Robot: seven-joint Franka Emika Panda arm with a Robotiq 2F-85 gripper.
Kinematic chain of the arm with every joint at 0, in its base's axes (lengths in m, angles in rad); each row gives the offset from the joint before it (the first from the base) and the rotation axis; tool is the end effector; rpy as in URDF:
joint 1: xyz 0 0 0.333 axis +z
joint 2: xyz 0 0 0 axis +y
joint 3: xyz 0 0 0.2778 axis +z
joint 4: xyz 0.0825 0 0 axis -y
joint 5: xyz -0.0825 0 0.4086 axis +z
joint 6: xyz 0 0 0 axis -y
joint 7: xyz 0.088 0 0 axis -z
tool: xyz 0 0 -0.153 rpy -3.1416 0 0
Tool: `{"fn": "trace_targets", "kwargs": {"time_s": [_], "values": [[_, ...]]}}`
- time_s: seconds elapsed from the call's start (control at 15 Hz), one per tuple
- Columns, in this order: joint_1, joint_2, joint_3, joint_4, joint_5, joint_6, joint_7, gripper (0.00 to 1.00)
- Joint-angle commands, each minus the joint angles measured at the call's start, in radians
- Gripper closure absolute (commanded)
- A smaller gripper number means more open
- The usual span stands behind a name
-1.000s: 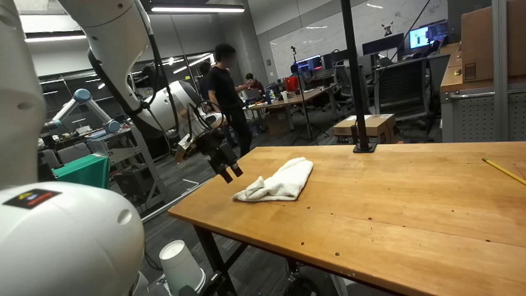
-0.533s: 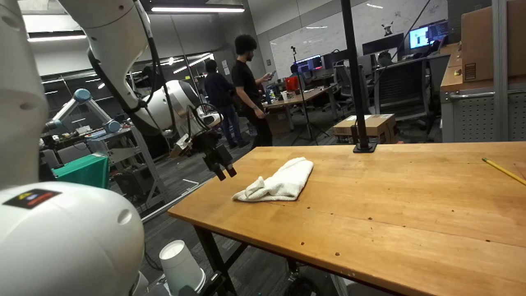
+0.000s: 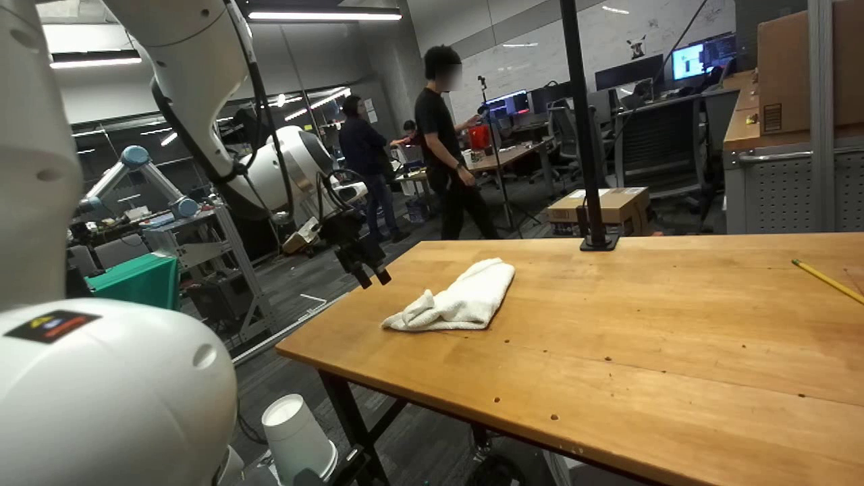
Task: Fold the towel
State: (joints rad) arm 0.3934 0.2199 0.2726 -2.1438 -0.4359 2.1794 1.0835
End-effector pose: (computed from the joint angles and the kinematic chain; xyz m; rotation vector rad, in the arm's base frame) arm 0.4500 0.3192 0.1940 2.8279 -0.1935 0.1501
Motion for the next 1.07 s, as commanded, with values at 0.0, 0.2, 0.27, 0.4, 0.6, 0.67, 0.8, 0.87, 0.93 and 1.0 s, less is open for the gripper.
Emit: {"fn": "trace_targets", "kwargs": {"time_s": [0.0, 0.2, 0.27, 0.4, 0.6, 0.67, 0.8, 0.87, 0.93, 1.0], "values": [[-0.008, 0.006, -0.015, 0.014, 0.04, 0.015, -0.028, 0.0], [0.004, 0.003, -0.026, 0.003, 0.023, 0.004, -0.004, 0.0], [0.003, 0.005, -0.03, 0.002, 0.023, 0.003, -0.004, 0.0], [0.003, 0.009, -0.031, 0.0, 0.023, 0.003, -0.004, 0.0], [0.004, 0.011, -0.03, 0.0, 0.023, 0.003, -0.004, 0.0], [0.004, 0.011, -0.03, 0.0, 0.023, 0.003, -0.004, 0.0], [0.004, 0.011, -0.03, 0.0, 0.023, 0.003, -0.004, 0.0], [0.004, 0.011, -0.03, 0.0, 0.023, 0.003, -0.004, 0.0], [0.004, 0.011, -0.03, 0.0, 0.023, 0.003, -0.004, 0.0], [0.004, 0.011, -0.03, 0.0, 0.023, 0.003, -0.004, 0.0]]}}
